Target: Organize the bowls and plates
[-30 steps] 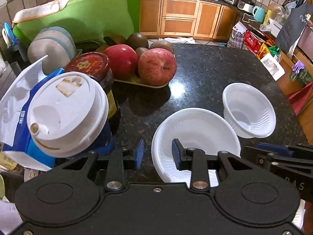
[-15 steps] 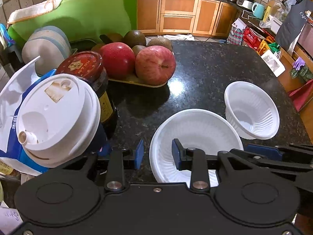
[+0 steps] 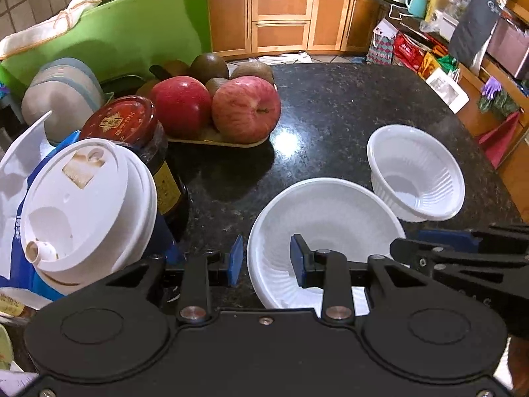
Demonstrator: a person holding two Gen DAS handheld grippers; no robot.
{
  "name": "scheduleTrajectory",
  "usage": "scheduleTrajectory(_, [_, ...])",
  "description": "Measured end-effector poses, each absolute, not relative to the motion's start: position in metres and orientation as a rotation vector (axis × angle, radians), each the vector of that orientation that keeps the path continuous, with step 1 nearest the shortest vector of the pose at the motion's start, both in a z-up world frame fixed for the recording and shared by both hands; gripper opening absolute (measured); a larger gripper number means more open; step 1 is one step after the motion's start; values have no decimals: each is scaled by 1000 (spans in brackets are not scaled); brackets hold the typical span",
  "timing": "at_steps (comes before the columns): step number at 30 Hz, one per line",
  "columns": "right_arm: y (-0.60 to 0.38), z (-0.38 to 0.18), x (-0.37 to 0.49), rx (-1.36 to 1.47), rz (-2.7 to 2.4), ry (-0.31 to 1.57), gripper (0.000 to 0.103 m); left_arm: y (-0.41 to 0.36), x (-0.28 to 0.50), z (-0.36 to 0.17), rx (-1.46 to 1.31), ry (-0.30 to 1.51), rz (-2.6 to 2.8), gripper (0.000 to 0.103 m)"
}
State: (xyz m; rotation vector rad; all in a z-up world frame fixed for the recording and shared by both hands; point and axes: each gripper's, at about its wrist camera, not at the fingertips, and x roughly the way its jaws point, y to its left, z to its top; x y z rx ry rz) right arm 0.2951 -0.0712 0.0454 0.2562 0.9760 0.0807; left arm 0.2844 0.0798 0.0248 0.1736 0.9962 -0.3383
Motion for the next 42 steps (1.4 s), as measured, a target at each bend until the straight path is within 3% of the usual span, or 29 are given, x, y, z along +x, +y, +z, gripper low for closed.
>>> scheduleTrajectory(11, [-65,36,300,235,87,997,30,79,289,11,191,1021,-336,41])
scheduleTrajectory(15, [-64,33,303,223,93,1006,22,78,290,9,188,1025,-337,35])
scheduleTrajectory(19, [-60,32,303,197,93,998,16,74,290,7,211,1020,-327,20])
scheduleTrajectory(42, [-67,87,268,146,110,903,16,73,260,57,161,958,-308,19])
